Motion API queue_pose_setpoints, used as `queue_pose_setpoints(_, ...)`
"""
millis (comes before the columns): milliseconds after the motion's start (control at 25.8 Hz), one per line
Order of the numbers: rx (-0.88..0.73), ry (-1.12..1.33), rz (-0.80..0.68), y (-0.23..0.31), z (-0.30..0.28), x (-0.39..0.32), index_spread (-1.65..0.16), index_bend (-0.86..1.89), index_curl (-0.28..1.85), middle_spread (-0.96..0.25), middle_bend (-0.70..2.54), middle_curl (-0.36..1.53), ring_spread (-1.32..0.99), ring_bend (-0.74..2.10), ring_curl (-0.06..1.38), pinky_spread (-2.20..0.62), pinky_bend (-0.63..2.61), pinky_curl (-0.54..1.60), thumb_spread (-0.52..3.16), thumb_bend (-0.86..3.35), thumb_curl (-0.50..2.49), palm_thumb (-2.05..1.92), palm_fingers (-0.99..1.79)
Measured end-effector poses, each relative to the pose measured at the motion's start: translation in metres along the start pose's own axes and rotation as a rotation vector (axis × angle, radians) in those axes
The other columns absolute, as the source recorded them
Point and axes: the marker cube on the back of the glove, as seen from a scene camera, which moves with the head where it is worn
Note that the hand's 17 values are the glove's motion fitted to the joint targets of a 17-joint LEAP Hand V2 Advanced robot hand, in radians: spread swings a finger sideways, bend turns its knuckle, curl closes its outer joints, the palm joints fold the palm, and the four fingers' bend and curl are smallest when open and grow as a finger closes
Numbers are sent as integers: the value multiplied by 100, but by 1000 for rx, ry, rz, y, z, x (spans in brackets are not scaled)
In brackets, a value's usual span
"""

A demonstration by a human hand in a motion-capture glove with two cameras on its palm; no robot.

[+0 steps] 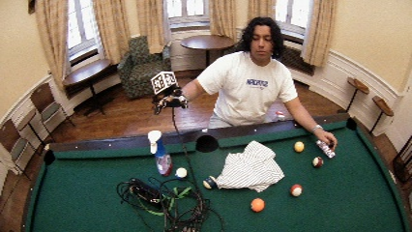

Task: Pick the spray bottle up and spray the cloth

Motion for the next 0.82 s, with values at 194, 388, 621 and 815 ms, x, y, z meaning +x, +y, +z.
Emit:
queue_pose_setpoints(194, -3, -64, 62, 2, 9, 22, -38, 12, 20, -1, 24, 24, 1, 42, 25, 21, 40, 26, 99, 15, 18, 49, 63)
queue_pose_setpoints(388, -35, -193, 128, 12, 20, 45, -39, 12, 20, -2, 24, 27, 1, 42, 26, 21, 39, 27, 102, 12, 20, 51, 63)
queue_pose_setpoints(621, -82, -274, 187, 22, 40, 60, -39, 12, 21, -4, 24, 29, 0, 43, 28, 21, 38, 28, 104, 9, 23, 54, 63)
queue_pose_setpoints(815, -124, -309, 216, 23, 61, 58, -38, 12, 21, -4, 24, 31, -1, 43, 29, 21, 37, 29, 104, 6, 24, 56, 63)
